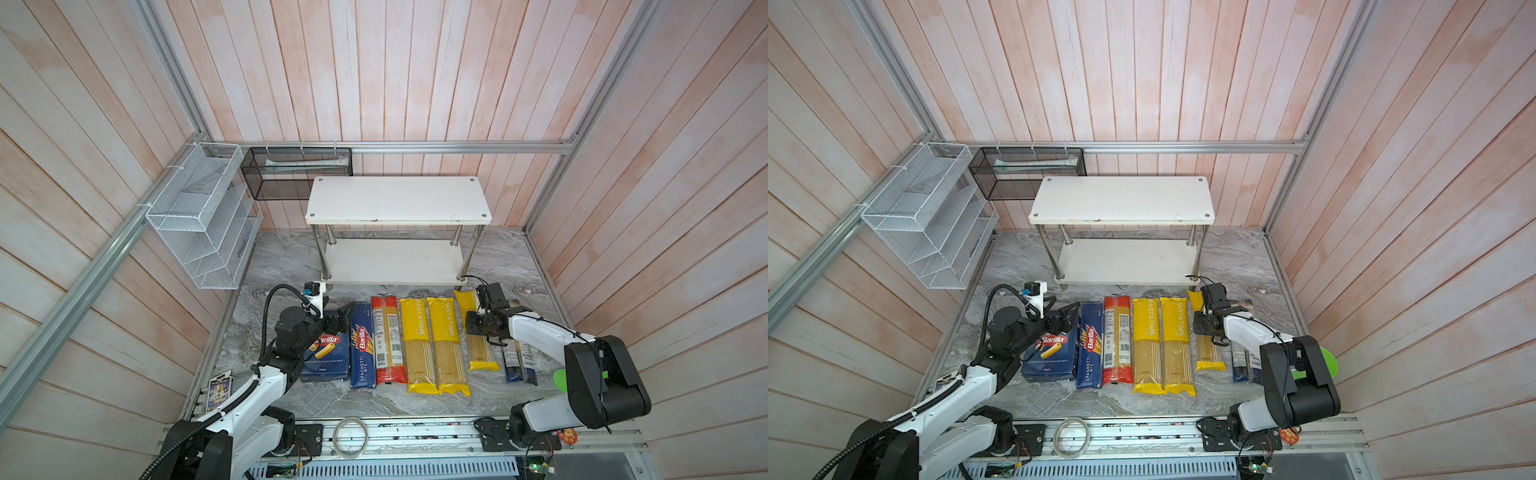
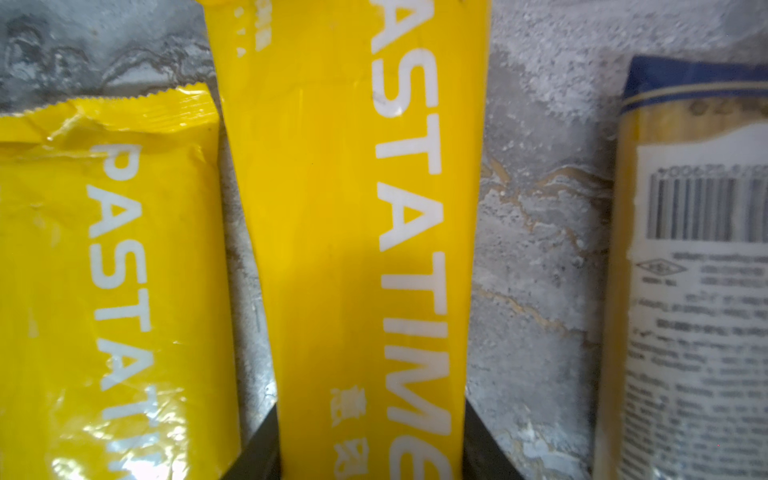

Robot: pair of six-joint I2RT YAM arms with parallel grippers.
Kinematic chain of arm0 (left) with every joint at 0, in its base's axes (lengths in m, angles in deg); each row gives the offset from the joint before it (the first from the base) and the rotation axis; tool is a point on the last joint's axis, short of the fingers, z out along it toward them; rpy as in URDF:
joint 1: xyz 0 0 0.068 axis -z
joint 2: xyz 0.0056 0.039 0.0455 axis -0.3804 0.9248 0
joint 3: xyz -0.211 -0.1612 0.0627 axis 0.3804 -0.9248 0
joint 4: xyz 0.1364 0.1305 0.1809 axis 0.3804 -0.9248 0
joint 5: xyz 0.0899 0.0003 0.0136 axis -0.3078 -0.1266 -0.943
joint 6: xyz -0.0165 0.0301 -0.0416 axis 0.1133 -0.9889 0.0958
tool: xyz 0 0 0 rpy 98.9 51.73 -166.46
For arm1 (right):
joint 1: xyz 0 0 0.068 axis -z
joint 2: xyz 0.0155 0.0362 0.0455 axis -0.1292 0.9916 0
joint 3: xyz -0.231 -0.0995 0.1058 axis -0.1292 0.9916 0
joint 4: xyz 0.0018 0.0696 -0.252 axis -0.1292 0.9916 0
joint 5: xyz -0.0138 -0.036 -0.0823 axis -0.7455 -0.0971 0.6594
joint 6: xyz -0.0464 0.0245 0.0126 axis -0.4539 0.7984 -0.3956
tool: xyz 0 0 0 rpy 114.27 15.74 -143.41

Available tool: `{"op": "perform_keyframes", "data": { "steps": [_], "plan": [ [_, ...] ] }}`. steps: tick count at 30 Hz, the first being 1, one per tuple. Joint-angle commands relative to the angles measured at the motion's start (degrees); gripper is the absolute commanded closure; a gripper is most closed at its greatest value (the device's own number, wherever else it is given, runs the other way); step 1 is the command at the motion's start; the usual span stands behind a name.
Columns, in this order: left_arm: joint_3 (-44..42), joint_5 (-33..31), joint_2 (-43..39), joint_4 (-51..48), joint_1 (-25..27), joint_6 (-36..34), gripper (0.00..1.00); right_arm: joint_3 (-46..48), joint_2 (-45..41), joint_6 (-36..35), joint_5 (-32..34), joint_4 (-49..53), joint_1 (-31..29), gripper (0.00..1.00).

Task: Place and organize the pasta boxes and bags onto the shelf
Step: 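Lower the right gripper onto the yellow PASTATIME bag farthest along the row and close it, then lift the yellow PASTATIME bag upright with the right gripper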

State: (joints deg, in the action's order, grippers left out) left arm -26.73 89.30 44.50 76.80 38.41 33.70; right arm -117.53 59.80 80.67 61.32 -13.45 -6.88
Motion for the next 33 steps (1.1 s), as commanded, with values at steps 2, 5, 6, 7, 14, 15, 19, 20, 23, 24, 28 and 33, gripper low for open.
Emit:
{"op": "perform_keyframes", "data": {
  "steps": [2, 5, 6, 7, 14, 15, 19, 20, 23, 24, 28, 33],
  "plan": [
    [-0.3, -0.3, -0.2, 0.7, 0.2, -0.6, 0.0, 0.8, -1.2, 0.1, 0.5, 1.7, 0.2, 0.61],
    [-0.3, -0.3, -0.2, 0.9, 0.2, -0.6, 0.0, 0.8, -1.8, 0.4, 0.5, 1.5, 0.2, 0.65],
    [-0.3, -0.3, -0.1, 0.9, 0.2, -0.7, 0.0, 0.9, -2.1, 0.5, 0.3, 1.2, 0.2, 0.66],
    [-0.3, -0.3, -0.1, 0.9, 0.3, -0.7, 0.0, 1.0, -2.4, 0.6, 0.0, 0.9, 0.2, 0.67],
    [-0.3, 0.0, 0.3, 0.9, 0.3, -0.6, 0.0, 0.5, -3.6, 0.6, -0.5, 0.1, 0.3, 0.73],
    [-0.2, 0.0, 0.2, 0.8, 0.4, -0.6, 0.0, 0.3, -3.8, 0.5, -0.5, 0.2, 0.3, 0.74],
    [-0.2, -0.1, 0.3, 0.8, 0.4, -0.6, 0.0, -0.2, -5.1, 0.6, -0.5, 0.6, 0.4, 0.78],
    [-0.2, -0.1, 0.4, 0.8, 0.5, -0.6, 0.0, -0.3, -5.6, 0.7, -0.4, 0.8, 0.5, 0.8],
    [-0.2, 0.0, 0.5, 0.8, 0.4, -0.5, 0.0, -0.3, -7.2, 0.8, -0.9, 1.0, 0.8, 0.85],
    [-0.1, 0.0, 0.6, 0.9, 0.5, -0.5, 0.0, -0.2, -8.0, 0.9, -1.3, 0.8, 1.0, 0.87],
    [0.0, -0.1, 0.8, 0.7, 0.5, -0.6, 0.0, 0.2, -11.3, 1.5, -2.7, 0.4, 2.0, 0.91],
    [0.0, -0.1, 0.7, 0.6, 0.6, -0.6, 0.0, 0.0, -15.7, 2.4, -3.9, 1.4, 2.8, 0.93]
  ]
}}
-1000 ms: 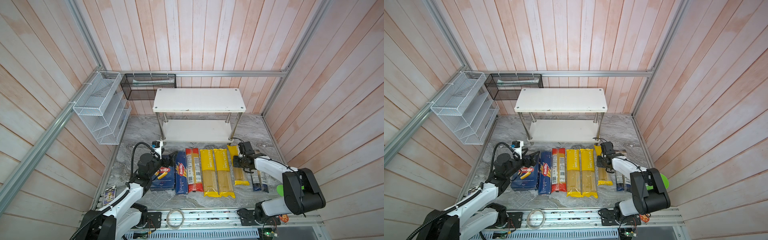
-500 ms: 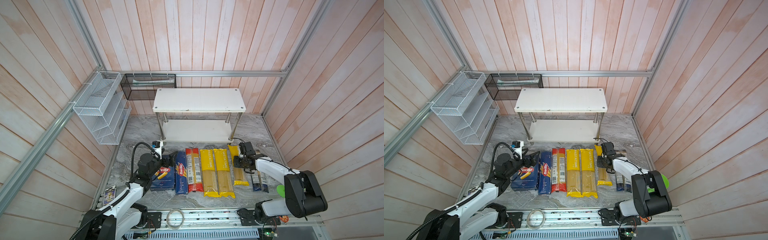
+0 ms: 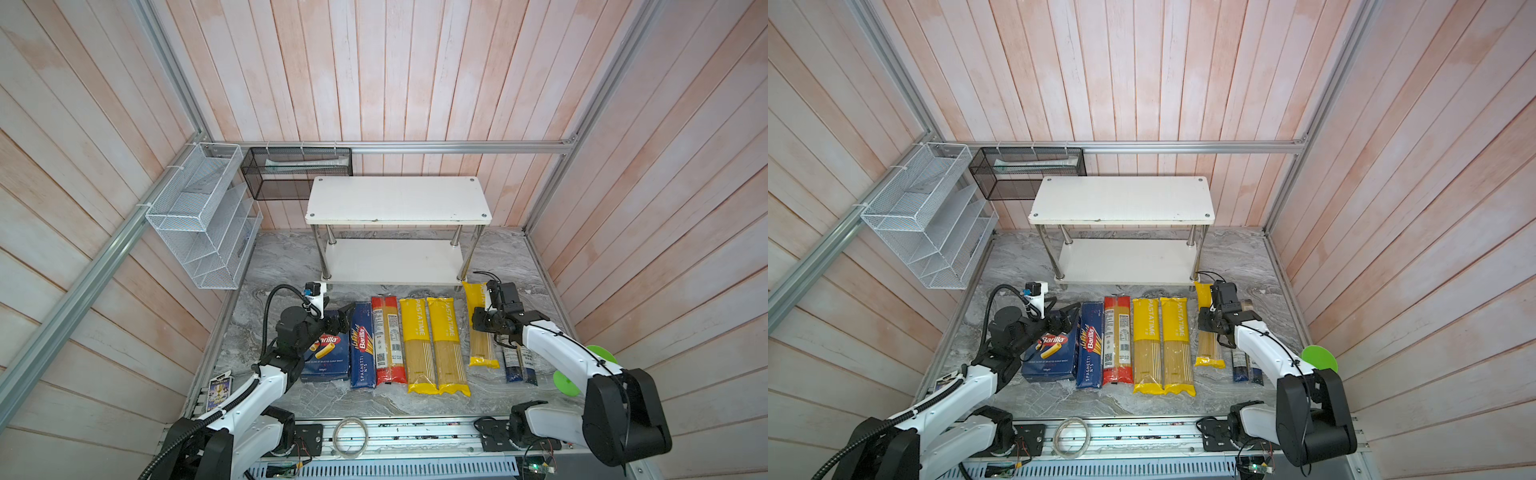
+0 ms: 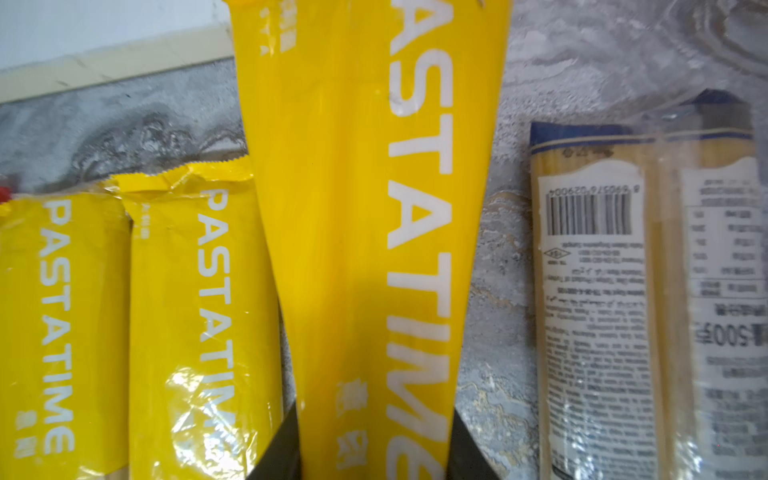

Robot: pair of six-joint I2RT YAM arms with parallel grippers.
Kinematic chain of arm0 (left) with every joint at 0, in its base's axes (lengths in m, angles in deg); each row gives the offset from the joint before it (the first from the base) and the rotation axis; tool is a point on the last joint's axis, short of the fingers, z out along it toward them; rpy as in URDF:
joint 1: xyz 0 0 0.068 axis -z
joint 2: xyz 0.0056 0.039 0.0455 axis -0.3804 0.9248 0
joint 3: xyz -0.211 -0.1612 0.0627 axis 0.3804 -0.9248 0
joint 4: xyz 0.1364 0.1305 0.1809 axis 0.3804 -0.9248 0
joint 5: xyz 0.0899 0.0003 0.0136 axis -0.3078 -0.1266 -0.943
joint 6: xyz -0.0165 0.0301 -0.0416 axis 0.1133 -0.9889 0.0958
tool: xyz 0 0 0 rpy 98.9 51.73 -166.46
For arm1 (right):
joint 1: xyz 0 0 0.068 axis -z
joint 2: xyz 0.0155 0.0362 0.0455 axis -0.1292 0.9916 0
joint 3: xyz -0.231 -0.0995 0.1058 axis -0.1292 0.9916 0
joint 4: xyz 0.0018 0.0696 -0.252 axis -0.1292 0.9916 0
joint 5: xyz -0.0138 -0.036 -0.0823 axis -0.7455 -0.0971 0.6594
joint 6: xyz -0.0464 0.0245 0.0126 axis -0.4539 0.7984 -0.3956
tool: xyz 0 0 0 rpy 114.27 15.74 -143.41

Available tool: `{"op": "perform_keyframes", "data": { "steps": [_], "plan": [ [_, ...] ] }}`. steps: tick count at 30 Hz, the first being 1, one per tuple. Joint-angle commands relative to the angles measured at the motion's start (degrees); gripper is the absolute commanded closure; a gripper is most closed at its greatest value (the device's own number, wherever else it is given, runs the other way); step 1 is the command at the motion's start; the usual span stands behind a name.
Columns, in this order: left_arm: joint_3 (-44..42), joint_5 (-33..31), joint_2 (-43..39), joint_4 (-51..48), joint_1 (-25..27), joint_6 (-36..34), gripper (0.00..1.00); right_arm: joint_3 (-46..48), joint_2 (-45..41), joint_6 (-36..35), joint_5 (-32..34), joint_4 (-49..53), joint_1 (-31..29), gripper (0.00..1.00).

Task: Place and organize the pasta boxes and bags onto the shelf
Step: 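Lift the yellow PASTATIME bag upright with the right gripper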

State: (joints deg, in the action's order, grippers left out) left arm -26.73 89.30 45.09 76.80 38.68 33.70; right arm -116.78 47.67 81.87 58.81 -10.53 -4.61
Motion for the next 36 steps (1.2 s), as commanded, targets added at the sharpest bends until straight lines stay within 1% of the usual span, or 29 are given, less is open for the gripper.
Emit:
{"op": "perform_keyframes", "data": {
  "steps": [1, 8, 17, 19, 25, 32, 36],
  "plan": [
    [0.0, -0.1, 0.2, 0.6, 0.3, -0.6, 0.0, -1.0, -4.5, 1.4, -1.7, -1.2, 0.5, 0.93],
    [0.2, -0.2, 0.3, 0.4, 0.4, -0.7, 0.0, -2.0, -10.3, 2.0, -4.6, -0.8, 0.6, 0.96],
    [0.2, -0.1, 0.0, 0.4, 0.5, -0.6, 0.0, -6.2, -14.2, 1.8, -4.9, 2.6, 0.6, 0.96],
    [0.2, -0.1, 0.0, 0.3, 0.5, -0.6, 0.0, -7.4, -14.7, 1.4, -4.3, 3.6, 0.6, 1.0],
    [0.2, -0.1, -0.2, 0.2, 0.6, -0.8, 0.0, -10.7, -16.3, 0.7, -3.5, 6.2, 0.6, 1.0],
    [0.1, -0.7, -0.2, -0.2, 0.6, -0.9, 0.0, -18.8, -15.5, -1.6, -2.1, 9.8, 0.6, 1.0],
    [0.1, 0.0, 0.0, 0.2, 0.6, -0.9, 0.0, -22.6, -16.1, -2.5, -1.1, 12.5, 0.6, 1.0]
  ]
}}
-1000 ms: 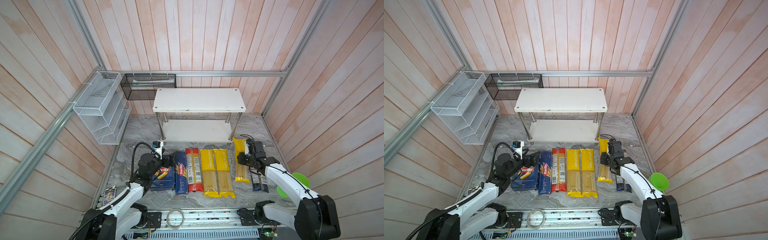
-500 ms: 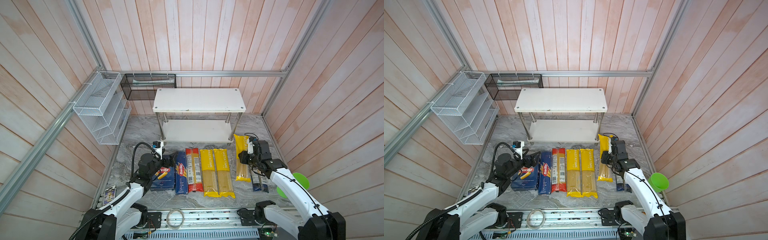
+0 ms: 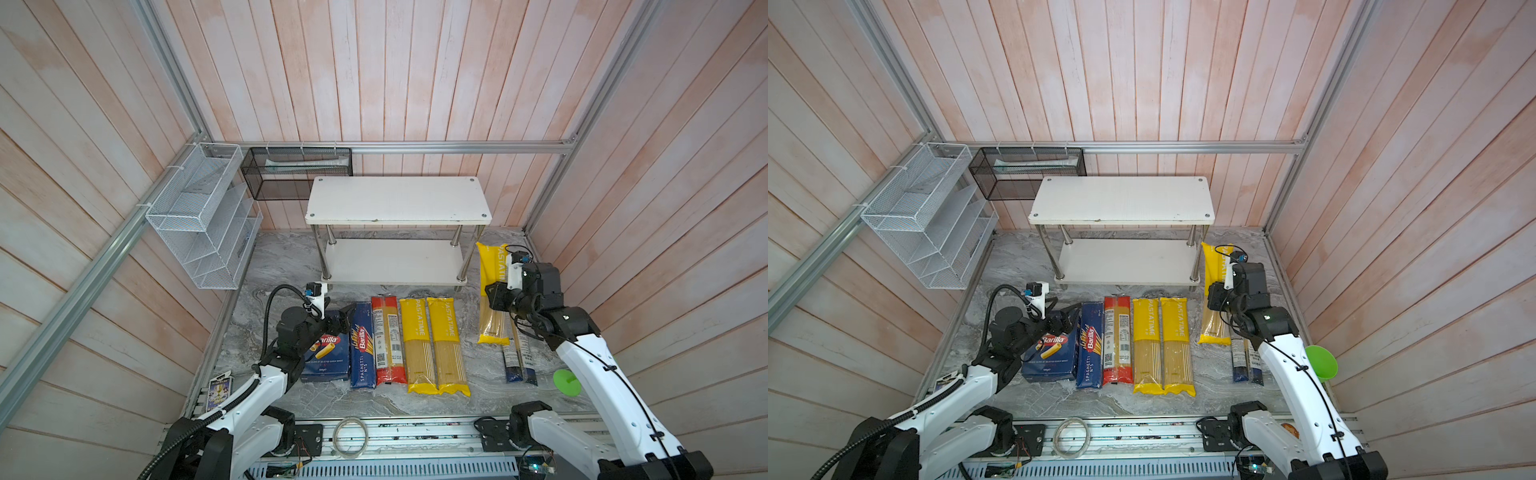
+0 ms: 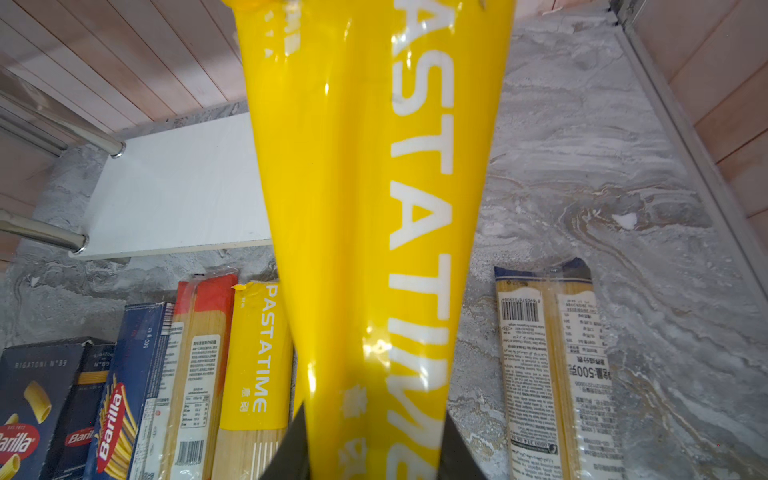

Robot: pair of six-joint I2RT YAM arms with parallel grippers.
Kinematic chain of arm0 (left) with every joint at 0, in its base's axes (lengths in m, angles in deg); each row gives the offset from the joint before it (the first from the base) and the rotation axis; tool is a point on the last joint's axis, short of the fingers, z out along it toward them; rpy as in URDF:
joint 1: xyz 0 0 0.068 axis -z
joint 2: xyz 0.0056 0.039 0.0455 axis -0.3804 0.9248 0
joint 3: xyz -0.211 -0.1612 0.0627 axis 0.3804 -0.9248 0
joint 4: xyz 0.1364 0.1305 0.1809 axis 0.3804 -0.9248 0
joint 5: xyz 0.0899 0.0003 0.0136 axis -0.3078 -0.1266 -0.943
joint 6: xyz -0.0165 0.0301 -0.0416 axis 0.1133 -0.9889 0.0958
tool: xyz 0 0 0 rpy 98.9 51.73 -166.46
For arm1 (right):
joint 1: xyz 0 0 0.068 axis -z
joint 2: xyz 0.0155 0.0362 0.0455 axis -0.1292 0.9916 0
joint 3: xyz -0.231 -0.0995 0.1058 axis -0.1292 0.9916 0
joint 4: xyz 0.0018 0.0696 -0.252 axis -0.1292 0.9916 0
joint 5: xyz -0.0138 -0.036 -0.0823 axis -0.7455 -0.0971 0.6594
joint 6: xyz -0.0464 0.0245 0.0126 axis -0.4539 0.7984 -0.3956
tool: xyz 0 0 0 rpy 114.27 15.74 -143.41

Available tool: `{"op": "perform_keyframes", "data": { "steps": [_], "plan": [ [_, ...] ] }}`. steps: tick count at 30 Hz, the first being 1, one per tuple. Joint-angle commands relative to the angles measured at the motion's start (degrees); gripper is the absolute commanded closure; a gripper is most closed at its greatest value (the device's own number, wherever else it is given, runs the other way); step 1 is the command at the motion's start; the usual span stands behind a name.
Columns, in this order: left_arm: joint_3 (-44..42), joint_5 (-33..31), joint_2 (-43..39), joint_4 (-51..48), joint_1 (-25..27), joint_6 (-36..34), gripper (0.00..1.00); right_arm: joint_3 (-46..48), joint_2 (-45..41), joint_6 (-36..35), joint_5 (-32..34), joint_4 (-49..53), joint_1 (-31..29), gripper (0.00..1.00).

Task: Place and organize the pasta boxes and bags onto the shelf
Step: 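Lift the yellow PASTATIME bag upright with the right gripper, then carry the yellow bag with the right gripper over the white shelf's top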

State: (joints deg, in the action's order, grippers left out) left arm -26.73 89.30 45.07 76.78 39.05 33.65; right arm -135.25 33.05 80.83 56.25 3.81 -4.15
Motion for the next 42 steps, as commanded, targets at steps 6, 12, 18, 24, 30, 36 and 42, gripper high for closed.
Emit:
{"op": "perform_keyframes", "data": {
  "steps": [6, 12, 18, 24, 30, 36, 42],
  "plan": [
    [0.2, 0.1, -0.2, 0.0, 0.4, -0.9, 0.0, -9.2, -1.6, -2.9, 2.7, 0.7, 0.1, 1.0],
    [0.3, 0.0, -0.1, 0.0, 0.4, -0.9, 0.0, -16.0, 0.8, -4.6, 2.3, 2.3, 0.1, 1.0],
    [0.5, -0.2, 0.2, -0.3, 0.5, -1.1, 0.0, -22.3, 3.6, -6.1, 1.3, 2.5, 0.1, 1.0],
    [0.5, -0.2, 0.1, -0.4, 0.5, -1.1, 0.0, -28.8, 7.7, -7.6, 0.1, 2.0, 0.1, 1.0],
    [0.5, -0.3, 0.2, -0.4, 0.6, -1.2, 0.0, -33.9, 11.1, -9.2, -0.7, 0.4, 0.1, 1.0],
    [0.6, -0.3, -0.1, -0.5, 0.6, -1.3, 0.0, -37.6, 15.0, -9.7, -3.3, -2.2, 0.1, 1.0],
    [0.5, -0.5, -0.2, -0.7, 0.6, -1.4, 0.0, -42.9, 20.1, -9.8, -5.1, -4.0, 0.1, 1.0]
  ]
}}
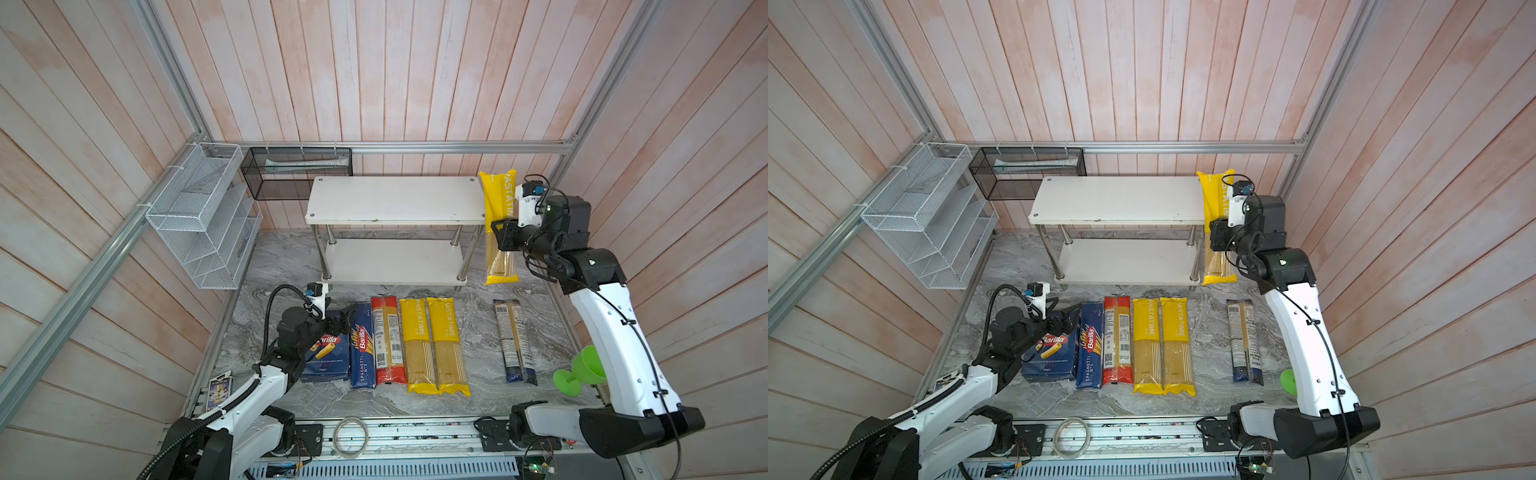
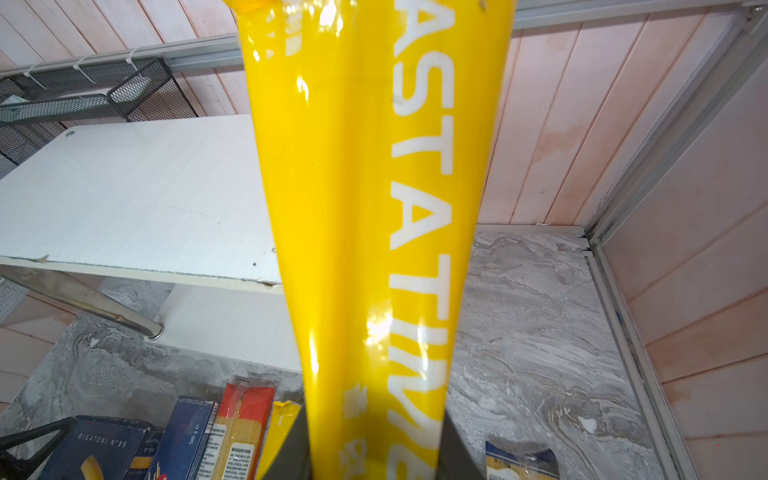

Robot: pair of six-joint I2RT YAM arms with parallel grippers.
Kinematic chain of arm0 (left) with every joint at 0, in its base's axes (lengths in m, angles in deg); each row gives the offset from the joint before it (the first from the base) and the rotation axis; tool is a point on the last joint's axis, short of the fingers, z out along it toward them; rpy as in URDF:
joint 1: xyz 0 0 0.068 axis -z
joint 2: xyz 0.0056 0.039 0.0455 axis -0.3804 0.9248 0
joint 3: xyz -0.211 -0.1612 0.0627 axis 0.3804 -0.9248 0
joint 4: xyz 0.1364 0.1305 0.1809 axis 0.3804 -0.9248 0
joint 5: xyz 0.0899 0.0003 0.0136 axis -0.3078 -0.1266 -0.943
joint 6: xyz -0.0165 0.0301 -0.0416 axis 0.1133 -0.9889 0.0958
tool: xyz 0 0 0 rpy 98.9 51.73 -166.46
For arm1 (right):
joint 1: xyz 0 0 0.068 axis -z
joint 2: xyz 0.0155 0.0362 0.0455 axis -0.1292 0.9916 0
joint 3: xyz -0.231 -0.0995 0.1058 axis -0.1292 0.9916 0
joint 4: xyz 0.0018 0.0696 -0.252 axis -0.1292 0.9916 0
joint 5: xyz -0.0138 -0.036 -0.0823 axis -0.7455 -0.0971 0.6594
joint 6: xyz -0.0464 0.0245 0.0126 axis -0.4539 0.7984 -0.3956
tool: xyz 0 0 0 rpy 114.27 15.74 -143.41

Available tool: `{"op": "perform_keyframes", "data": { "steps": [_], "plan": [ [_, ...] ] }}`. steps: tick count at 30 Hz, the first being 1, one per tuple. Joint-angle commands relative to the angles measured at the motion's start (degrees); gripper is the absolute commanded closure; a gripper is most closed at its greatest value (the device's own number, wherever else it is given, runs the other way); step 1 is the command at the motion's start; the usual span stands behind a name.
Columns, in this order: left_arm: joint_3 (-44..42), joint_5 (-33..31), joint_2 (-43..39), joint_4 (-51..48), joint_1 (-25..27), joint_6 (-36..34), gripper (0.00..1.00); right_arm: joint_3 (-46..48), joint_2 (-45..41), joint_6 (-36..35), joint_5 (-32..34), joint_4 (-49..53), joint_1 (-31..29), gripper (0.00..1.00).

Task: Place and organize the pasta boxes and bags onto the shelf
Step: 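Carry the yellow bag with the right gripper over the white shelf's top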

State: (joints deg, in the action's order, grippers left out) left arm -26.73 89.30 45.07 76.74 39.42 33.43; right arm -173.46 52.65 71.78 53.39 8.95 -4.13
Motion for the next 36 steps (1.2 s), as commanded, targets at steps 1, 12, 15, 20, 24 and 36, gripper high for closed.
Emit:
{"op": "perform_keyframes", "data": {
  "steps": [1, 12, 15, 20, 24, 36],
  "plan": [
    [0.5, -0.5, -0.1, -0.6, 0.3, -1.2, 0.0, -5.5, 1.2, -0.9, -2.6, -9.6, 0.1, 1.0],
    [0.7, -1.1, -0.4, -1.2, 0.3, -1.6, 0.0, -13.7, 8.9, -1.9, -3.3, -10.9, 0.1, 1.0],
    [0.7, -1.2, -0.3, -1.1, 0.3, -1.7, 0.0, -15.4, 10.6, -1.2, -4.5, -11.9, 0.1, 1.0],
    [1.0, -1.4, -0.1, -1.4, 0.3, -1.8, 0.0, -17.6, 13.4, 0.0, -5.5, -13.0, 0.2, 1.0],
    [0.4, -1.3, -0.2, -0.3, 0.3, -1.7, 0.0, -20.5, 15.6, 1.1, -6.9, -12.2, 0.1, 1.0],
    [0.6, -1.4, 0.4, -0.6, 0.4, -1.8, 0.0, -25.9, 20.3, 0.9, -5.7, -11.3, 0.1, 1.0]
  ]
}}
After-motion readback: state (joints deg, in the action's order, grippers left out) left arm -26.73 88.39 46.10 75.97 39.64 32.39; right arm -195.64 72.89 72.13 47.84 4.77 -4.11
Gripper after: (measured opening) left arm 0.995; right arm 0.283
